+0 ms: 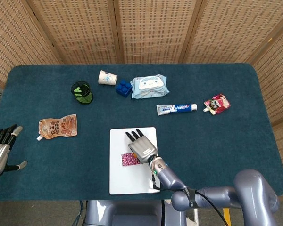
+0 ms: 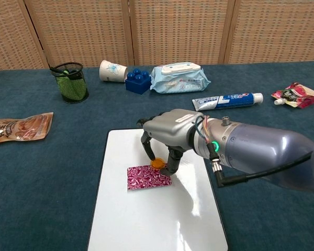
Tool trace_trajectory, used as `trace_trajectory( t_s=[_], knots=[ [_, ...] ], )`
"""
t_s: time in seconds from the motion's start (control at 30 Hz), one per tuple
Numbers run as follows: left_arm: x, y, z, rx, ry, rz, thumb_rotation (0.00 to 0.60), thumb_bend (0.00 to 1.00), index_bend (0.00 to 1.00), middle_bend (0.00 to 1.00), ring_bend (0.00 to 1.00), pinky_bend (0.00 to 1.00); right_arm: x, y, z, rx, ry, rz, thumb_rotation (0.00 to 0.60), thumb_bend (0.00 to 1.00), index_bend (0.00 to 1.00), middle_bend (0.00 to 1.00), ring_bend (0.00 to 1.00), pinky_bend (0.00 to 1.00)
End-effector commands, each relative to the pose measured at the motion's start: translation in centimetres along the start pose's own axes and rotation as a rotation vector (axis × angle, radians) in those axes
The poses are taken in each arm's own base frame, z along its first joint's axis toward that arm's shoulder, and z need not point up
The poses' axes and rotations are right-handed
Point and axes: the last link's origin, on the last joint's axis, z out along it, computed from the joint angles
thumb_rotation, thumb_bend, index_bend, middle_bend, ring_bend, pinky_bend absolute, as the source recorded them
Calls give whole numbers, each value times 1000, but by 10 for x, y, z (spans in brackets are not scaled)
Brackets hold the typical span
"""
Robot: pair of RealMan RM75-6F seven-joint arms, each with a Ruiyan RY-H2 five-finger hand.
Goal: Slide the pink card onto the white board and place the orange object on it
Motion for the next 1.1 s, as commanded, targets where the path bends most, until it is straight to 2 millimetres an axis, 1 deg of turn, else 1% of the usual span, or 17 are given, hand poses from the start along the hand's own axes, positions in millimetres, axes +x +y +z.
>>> trace_trajectory(
  t_s=[0.03,0.27,0.3,0.37,0.4,0.43,0.5,0.57,0.73,0.83,0.93,0.97,1.03,1.1],
  knots=[
    [0,0,0,0,-2,-1,600,0,0,0,0,0,-2,-6,1,-1,1,-1,600,363,533,0,0,0],
    [0,0,0,-3,-1,-3,600,0,0,0,0,0,-6,-18,-2,9,0,7,600,361,530,0,0,0],
    [0,0,0,-3,-1,-3,600,0,0,0,0,0,-6,-19,-2,9,1,7,600,343,505,0,0,0],
    [0,1,0,-6,-1,-2,600,0,0,0,0,0,-8,-21,-2,7,-1,9,600,245,383,0,0,0],
    [0,1,-1,-6,0,-1,600,0,0,0,0,0,-8,-21,-2,4,-2,6,600,170,298,0,0,0],
    [0,1,-1,-7,0,-1,600,0,0,0,0,0,-8,-21,-2,3,-1,2,600,115,236,0,0,0],
    [0,1,-1,-6,1,-2,600,0,0,0,0,0,-7,-20,-2,-4,14,-11,600,85,191,0,0,0],
    [0,1,-1,-6,1,-1,600,0,0,0,0,0,-5,-19,-3,-10,20,-10,600,79,170,0,0,0],
    [0,1,-1,-8,2,0,600,0,0,0,0,0,5,-18,-9,-17,35,7,600,92,166,0,0,0],
    [0,0,-1,-8,2,-3,600,0,0,0,0,0,20,-14,-20,-19,67,31,600,105,166,0,0,0],
    [0,0,-1,-14,0,-5,600,0,0,0,0,0,41,5,-42,-40,134,42,600,105,166,0,0,0],
    [-1,1,-1,-16,-1,-8,600,0,0,0,0,0,45,11,-47,-47,149,43,600,105,166,0,0,0],
    [-1,2,0,-28,4,-1,600,0,0,0,0,0,59,36,-66,-89,213,50,600,105,166,0,0,0],
    [-2,3,0,-45,16,7,600,0,0,0,0,0,65,63,-85,-123,273,54,600,105,166,0,0,0]
  ],
)
